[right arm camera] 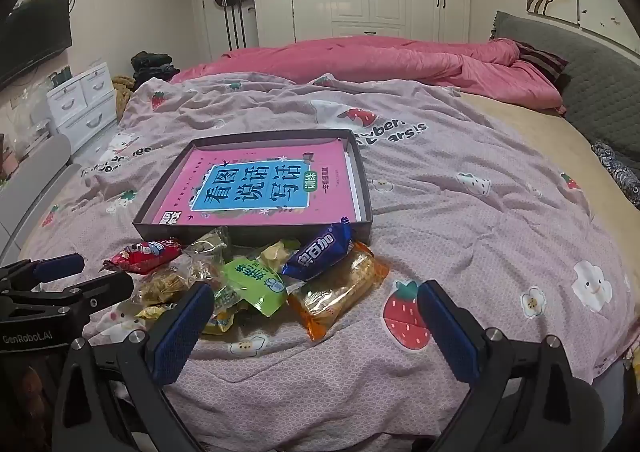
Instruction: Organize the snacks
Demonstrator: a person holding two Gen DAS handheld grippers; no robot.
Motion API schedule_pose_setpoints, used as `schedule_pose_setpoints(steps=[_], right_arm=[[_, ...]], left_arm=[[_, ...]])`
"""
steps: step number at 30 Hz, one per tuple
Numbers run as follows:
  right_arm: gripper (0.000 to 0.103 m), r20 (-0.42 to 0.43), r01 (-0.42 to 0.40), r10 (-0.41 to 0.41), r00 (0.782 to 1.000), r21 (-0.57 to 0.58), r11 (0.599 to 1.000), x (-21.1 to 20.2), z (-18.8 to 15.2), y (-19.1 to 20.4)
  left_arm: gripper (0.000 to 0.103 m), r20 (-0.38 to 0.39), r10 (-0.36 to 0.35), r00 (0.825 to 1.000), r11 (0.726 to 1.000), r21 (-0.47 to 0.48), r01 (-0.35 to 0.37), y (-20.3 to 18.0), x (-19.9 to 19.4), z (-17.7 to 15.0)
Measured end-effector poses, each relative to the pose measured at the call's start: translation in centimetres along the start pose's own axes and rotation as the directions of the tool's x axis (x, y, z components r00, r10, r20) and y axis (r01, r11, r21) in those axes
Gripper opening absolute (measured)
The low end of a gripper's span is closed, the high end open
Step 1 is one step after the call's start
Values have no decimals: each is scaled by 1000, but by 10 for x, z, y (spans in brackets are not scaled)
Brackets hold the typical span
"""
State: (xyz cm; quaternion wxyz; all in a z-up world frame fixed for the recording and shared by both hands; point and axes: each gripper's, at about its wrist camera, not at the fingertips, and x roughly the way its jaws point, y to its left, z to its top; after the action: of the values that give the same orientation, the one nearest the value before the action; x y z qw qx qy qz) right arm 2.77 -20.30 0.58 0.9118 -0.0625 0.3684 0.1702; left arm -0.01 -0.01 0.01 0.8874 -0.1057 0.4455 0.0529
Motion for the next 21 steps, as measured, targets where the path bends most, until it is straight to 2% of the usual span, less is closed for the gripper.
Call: schedule_pose_setpoints(steps=[21], right_arm=[[102,11,4,-4,1000,-14,1000,-2,2,3]], left_arm=[[95,5,-5,1000,1000,15,5,-5,-1,-1]])
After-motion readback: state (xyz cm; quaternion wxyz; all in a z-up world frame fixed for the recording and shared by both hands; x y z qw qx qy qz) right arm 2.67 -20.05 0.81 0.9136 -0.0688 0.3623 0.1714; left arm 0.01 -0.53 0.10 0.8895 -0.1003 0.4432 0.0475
